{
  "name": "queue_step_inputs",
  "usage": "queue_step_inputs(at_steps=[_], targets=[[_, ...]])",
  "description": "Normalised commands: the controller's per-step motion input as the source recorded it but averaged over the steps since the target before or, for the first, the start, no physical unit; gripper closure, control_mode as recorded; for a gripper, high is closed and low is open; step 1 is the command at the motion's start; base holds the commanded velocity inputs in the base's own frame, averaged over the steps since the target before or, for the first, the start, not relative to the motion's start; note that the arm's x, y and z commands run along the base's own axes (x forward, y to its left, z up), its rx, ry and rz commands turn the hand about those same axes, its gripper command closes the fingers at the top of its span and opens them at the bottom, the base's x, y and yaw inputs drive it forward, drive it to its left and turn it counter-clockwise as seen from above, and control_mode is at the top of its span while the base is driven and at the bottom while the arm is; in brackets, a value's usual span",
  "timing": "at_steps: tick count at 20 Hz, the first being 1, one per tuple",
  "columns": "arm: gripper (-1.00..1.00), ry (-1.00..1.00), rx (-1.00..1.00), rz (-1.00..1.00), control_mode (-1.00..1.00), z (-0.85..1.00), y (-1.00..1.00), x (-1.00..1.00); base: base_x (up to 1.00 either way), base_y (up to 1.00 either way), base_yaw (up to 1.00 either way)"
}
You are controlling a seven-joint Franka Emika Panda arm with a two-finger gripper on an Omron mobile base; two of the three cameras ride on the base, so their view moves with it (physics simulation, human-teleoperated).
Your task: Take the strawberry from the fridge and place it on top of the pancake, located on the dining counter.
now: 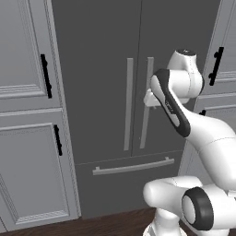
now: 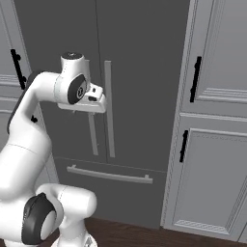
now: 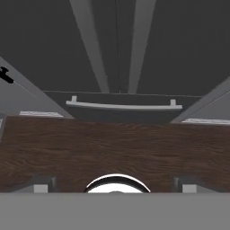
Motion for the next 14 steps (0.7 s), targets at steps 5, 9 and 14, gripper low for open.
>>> queue_step_inputs(at_steps=[5,9,14], targets=[[-1.0,-0.35,0.03,0.02,-1.0,0.0,-0.1,0.16,0.0,0.0,0.0],[-1.0,-0.48,0.06,0.14,-1.0,0.18,-0.2,0.61,0.0,0.0,0.0],[-1.0,-0.29,0.01,0.05,-1.0,0.28,-0.17,0.65,0.0,0.0,0.0]])
